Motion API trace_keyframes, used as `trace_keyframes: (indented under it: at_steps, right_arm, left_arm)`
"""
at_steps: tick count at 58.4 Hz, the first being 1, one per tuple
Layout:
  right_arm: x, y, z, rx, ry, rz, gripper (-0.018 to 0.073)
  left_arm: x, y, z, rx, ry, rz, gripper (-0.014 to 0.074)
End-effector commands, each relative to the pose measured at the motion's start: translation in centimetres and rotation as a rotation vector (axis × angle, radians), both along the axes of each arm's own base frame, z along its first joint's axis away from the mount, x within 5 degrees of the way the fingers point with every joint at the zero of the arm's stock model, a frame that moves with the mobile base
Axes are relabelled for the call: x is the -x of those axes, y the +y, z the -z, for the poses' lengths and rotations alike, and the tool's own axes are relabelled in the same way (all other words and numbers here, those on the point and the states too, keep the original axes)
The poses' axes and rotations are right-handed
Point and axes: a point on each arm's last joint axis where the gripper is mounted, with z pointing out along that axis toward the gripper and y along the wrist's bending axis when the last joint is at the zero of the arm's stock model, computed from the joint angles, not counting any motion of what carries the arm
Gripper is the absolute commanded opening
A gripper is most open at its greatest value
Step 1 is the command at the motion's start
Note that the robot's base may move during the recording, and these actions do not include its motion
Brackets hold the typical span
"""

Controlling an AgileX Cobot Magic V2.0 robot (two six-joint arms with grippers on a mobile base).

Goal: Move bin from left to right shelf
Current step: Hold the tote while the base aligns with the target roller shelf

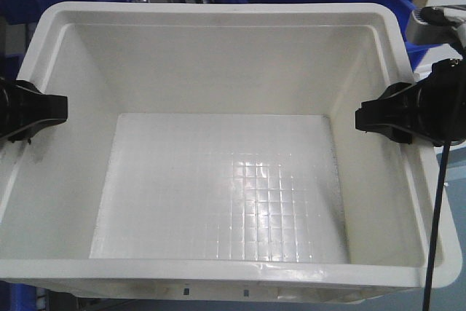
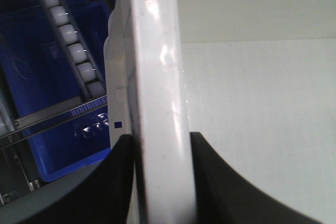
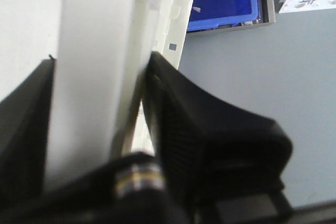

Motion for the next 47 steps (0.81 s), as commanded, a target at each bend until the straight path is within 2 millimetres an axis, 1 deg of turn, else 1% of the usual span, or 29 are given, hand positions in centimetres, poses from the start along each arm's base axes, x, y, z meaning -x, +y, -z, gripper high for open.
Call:
trace_keyframes:
  at_steps: [1, 47]
  right_arm:
    - [0.07, 0.04, -2.50, -0.053, -0.148, 0.008, -0.0005]
    - [0.07, 0.04, -2.50, -0.053, -0.148, 0.008, -0.0005]
  left_arm:
    - [0.12, -0.23, -2.86, 0.058, -0.186, 0.009, 0.0000]
    - [0.12, -0.23, -2.86, 0.058, -0.186, 0.009, 0.0000]
